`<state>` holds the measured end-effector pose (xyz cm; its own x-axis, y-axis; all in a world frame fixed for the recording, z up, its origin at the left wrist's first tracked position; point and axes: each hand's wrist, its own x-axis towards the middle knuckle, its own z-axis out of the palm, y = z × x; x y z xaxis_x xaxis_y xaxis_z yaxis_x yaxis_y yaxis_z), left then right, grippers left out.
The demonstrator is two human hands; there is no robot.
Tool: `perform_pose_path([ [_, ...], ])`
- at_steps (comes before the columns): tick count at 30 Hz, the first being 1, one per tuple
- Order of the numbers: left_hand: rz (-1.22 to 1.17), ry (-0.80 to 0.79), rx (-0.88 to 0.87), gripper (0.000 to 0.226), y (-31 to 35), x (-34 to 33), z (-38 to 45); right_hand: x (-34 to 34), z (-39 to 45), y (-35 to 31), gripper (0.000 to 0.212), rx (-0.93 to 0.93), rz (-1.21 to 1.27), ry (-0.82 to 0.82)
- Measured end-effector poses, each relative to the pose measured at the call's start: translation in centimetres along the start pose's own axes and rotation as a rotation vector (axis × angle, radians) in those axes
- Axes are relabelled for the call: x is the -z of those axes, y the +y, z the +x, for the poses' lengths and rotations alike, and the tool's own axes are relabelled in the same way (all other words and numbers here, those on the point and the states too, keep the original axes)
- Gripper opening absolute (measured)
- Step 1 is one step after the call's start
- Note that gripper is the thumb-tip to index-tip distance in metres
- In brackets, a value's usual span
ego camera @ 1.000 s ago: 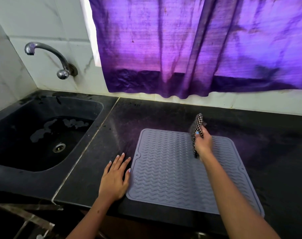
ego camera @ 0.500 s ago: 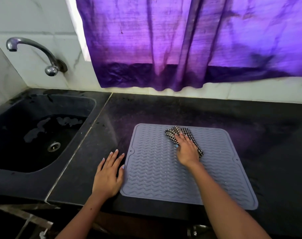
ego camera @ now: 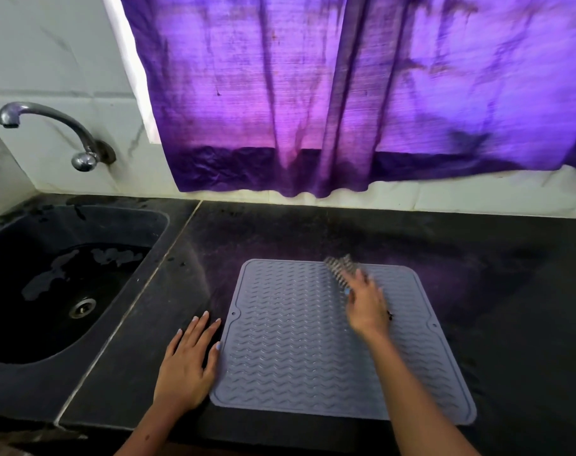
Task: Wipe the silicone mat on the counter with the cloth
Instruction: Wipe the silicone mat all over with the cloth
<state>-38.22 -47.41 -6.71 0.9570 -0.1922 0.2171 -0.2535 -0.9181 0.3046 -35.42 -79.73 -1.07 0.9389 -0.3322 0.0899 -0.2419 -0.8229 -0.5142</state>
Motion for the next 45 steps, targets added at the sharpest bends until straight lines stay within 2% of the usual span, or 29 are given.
perform_pose_path([
  [1, 0.003, 0.003, -0.003, 0.063, 0.0, -0.1, 0.0, -0.8, -0.3, 0.4, 0.059, 0.019, -0.130, -0.092],
  [3, 0.005, 0.010, -0.003, 0.061, 0.0, -0.3, 0.0, -1.7, -0.5, 0.8, 0.061, 0.033, -0.234, -0.123],
  [9, 0.010, 0.014, -0.002, 0.059, 0.0, -0.3, 0.1, -1.2, 1.2, 1.4, 0.058, 0.013, -0.106, -0.192],
  [11, -0.003, 0.015, 0.006, 0.061, 0.2, -0.2, 0.1, -0.5, 2.2, 2.0, 0.048, -0.098, 0.234, -0.212],
  [13, -0.009, 0.012, 0.006, 0.063, 0.3, 0.0, 0.1, 1.5, 3.0, 2.1, 0.041, -0.311, 0.735, -0.211],
  [15, -0.014, 0.007, 0.008, 0.065, 0.3, 0.2, 0.1, 3.6, 3.8, 2.4, 0.039, -0.496, 1.124, 0.012],
  [16, -0.019, 0.005, 0.010, 0.066, 0.4, 0.3, 0.0, 4.5, 3.7, 2.6, 0.039, -0.535, 1.140, 0.160],
  [17, -0.021, 0.004, 0.013, 0.066, 0.4, 0.3, 0.1, 5.2, 3.2, 2.7, 0.040, -0.524, 1.028, 0.278],
  [19, -0.021, 0.004, 0.011, 0.066, 0.4, 0.2, 0.1, 6.2, 1.5, 2.5, 0.044, -0.390, 0.610, 0.341],
  [22, -0.022, 0.001, 0.009, 0.067, 0.3, 0.2, 0.1, 4.2, -0.3, 3.1, 0.052, -0.154, 0.209, 0.158],
  [24, -0.026, 0.002, 0.007, 0.066, 0.4, 0.3, 0.1, 2.0, -1.1, 3.9, 0.056, -0.080, 0.004, -0.045],
  [25, -0.024, -0.002, 0.005, 0.066, 0.3, 0.3, 0.1, 1.1, -1.4, 4.2, 0.058, -0.050, -0.099, -0.085],
  [27, -0.016, -0.011, 0.000, 0.066, 0.4, 0.2, 0.1, 0.5, -1.4, 4.4, 0.060, -0.029, -0.187, -0.082],
  [29, -0.013, -0.013, -0.001, 0.066, 0.4, 0.3, 0.1, 0.9, -1.2, 4.4, 0.060, -0.058, -0.142, -0.107],
  [32, -0.016, -0.010, 0.007, 0.067, 0.6, 0.6, 0.1, 1.7, -0.7, 4.4, 0.053, -0.106, 0.002, -0.134],
  [33, -0.018, -0.011, 0.007, 0.067, 0.7, 0.7, 0.1, 2.0, -0.4, 4.5, 0.048, -0.147, 0.126, -0.132],
  [35, -0.022, -0.018, 0.003, 0.069, 0.7, 0.8, 0.0, 3.1, 0.4, 4.3, 0.041, -0.307, 0.535, -0.088],
  [37, -0.024, -0.025, -0.002, 0.070, 0.7, 0.9, 0.0, 5.1, 1.1, 3.9, 0.037, -0.510, 1.046, 0.089],
  [38, -0.023, -0.027, -0.003, 0.070, 0.6, 0.9, 0.0, 6.1, 1.3, 3.9, 0.037, -0.576, 1.192, 0.242],
  [39, -0.021, -0.028, -0.001, 0.071, 0.7, 0.9, 0.0, 7.0, 1.2, 4.1, 0.037, -0.601, 1.201, 0.377],
  [41, -0.018, -0.022, 0.003, 0.070, 0.7, 0.9, 0.0, 8.4, 0.2, 4.2, 0.039, -0.528, 0.909, 0.485],
  [45, -0.016, -0.018, 0.000, 0.069, 0.5, 0.7, 0.1, 7.3, -2.4, 5.2, 0.046, -0.173, 0.105, 0.331],
])
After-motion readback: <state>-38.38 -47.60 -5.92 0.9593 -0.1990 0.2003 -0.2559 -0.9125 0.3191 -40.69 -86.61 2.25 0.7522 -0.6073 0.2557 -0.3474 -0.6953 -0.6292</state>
